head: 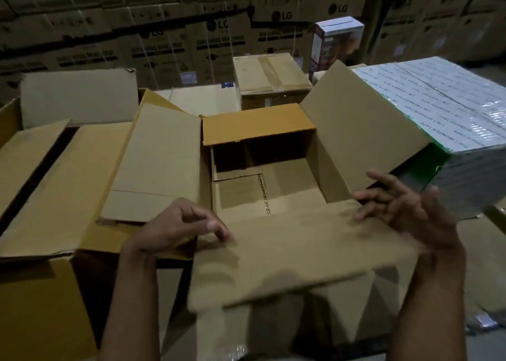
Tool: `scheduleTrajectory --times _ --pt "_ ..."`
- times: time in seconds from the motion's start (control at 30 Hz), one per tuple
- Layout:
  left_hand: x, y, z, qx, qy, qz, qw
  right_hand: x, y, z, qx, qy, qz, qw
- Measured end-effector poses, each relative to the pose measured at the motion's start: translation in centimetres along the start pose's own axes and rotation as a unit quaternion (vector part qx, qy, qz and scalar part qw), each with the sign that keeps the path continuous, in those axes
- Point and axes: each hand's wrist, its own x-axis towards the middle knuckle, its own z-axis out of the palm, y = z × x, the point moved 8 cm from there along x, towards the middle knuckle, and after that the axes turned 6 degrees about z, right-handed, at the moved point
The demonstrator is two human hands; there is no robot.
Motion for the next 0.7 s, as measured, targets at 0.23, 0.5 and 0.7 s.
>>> scheduleTrajectory --times 0.23,0.5,0.7 --pt "2.3 -2.3 0.0 0.034 0.071 -0.086 0.993 0.4 3.8 0.3 -0.144 0.043 0.12 0.981" --pt "10.5 -0.7 -5.7 -0.056 0.266 0.007 0.962 8.4 -0.7 4.9 -0.117 0.114 0.01 0.986" --pt "18.0 -6.0 -5.6 0.205 0.182 -0.103 0.956 15.9 -0.3 4.8 -0.152 0.197 0.004 0.968"
